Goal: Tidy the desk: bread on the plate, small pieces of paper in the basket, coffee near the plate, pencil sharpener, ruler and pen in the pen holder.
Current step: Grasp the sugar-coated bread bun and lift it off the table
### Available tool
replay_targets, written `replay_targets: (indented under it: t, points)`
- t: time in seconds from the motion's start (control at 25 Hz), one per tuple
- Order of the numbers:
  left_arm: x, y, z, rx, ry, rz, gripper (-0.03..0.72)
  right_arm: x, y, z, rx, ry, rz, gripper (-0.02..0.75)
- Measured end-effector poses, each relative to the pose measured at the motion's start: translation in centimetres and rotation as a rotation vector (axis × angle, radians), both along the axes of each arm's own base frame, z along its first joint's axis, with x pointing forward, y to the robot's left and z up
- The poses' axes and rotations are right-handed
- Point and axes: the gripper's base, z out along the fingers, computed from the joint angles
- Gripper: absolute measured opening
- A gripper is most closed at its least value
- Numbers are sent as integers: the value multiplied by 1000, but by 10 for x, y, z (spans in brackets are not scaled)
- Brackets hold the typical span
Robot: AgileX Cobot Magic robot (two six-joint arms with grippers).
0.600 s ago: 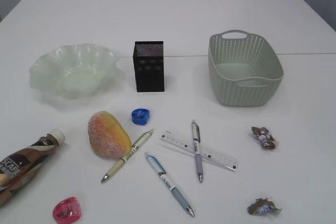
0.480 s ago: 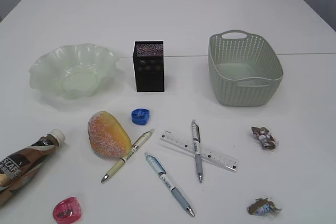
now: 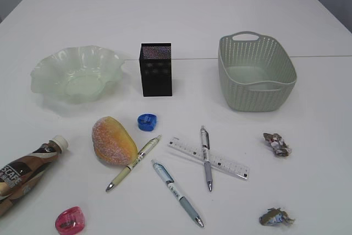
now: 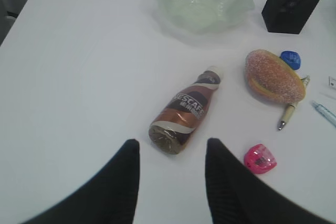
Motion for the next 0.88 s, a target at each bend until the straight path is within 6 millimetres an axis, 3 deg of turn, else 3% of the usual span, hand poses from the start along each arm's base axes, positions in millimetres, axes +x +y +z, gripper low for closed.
replay_targets:
  t: [0.72,0.88]
  points:
    - [1,-3,1,-32,-14,-21,309,0,-1,0,17,-3,-23,565]
    - [1,-5,3,-55,-28,-36,334,4,1,14,83,-133,-25,565]
